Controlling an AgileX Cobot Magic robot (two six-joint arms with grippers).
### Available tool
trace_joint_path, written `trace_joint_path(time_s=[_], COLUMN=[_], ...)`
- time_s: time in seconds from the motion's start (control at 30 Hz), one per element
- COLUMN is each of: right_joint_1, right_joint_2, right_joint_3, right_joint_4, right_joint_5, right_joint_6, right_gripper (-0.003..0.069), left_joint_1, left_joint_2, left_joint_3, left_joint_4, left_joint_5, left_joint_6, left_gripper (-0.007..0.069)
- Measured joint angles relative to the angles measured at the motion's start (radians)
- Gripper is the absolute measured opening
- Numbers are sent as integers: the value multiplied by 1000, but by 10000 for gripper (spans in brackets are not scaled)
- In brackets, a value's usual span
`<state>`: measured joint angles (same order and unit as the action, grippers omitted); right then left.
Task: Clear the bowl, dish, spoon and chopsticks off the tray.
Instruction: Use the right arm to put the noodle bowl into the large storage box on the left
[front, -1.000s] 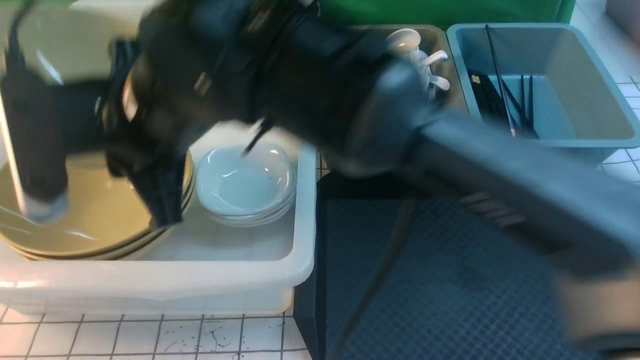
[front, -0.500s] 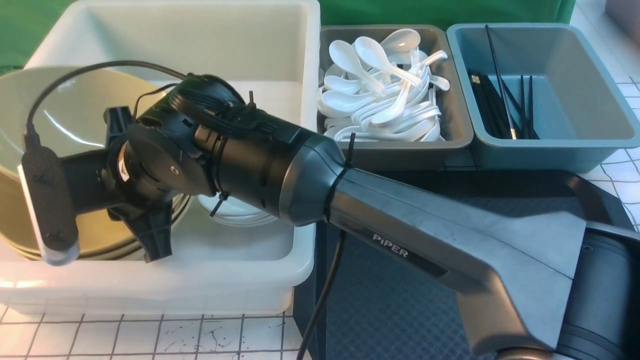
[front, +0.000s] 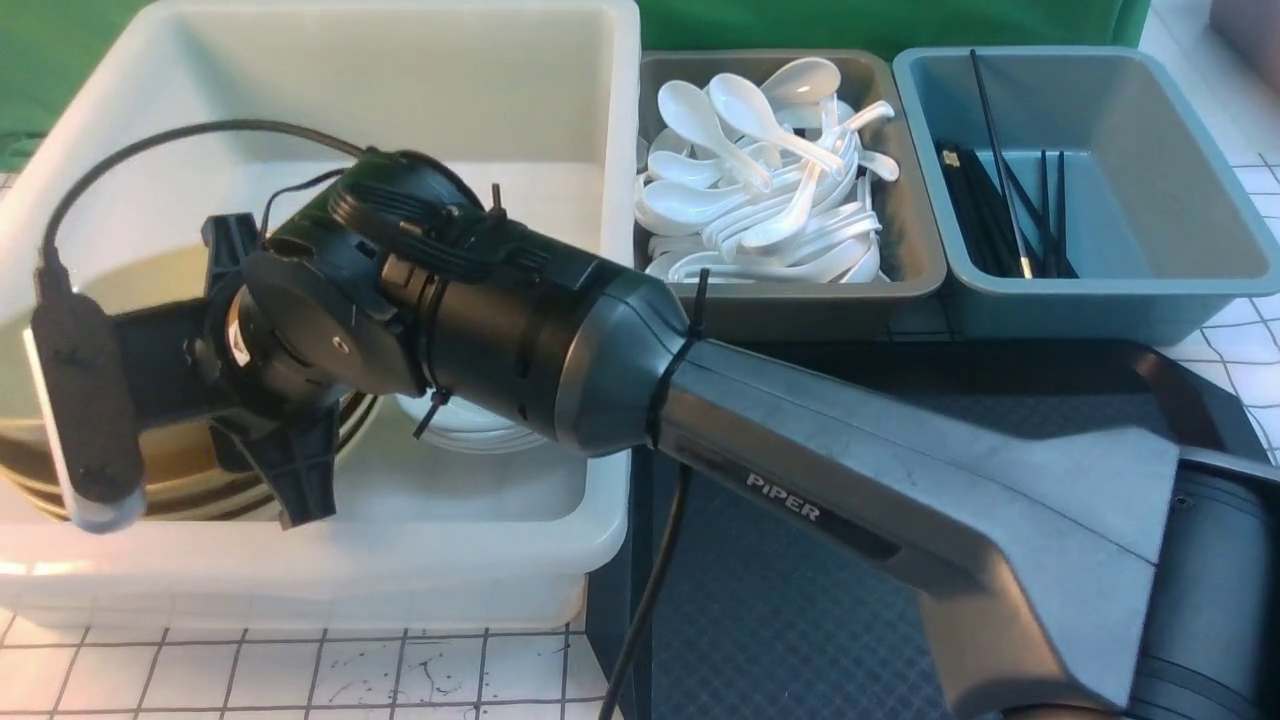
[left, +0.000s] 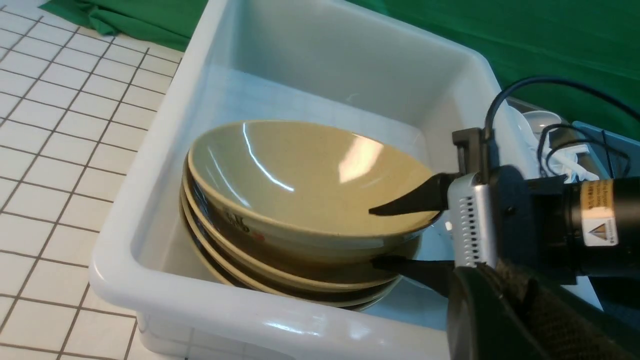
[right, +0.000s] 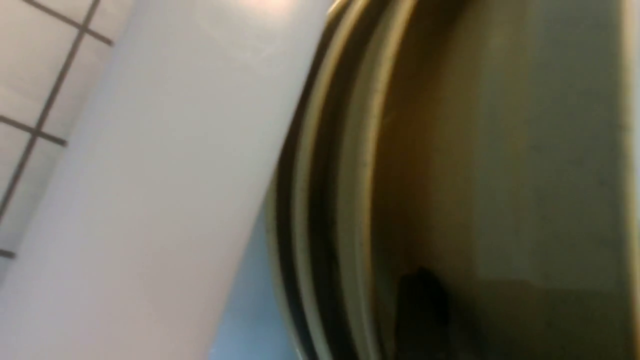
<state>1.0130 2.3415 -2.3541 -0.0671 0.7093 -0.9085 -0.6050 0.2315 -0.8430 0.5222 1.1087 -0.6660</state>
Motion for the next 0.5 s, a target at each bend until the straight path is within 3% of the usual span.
trace_joint_path(time_s=[0.17, 0.3, 0.4, 0.5], right_joint_1=[24, 39, 39, 38], right_joint_2=[-79, -191, -264, -339], right_joint_3=[-1, -8, -9, -2], right_joint_4=[-5, -2, -5, -32], right_joint_5=[93, 305, 460, 461], right_joint_6=[22, 103, 199, 374], right_gripper=[469, 479, 454, 375], left_joint_1=[0, 0, 0, 0], left_joint_2=[0, 0, 0, 0], left_joint_3=[0, 0, 9, 58], left_joint_4=[-1, -45, -110, -170], left_joint_5=[-9, -80, -162, -284], left_joint_6=[0, 0, 24, 65], left_gripper=[-1, -1, -1, -1])
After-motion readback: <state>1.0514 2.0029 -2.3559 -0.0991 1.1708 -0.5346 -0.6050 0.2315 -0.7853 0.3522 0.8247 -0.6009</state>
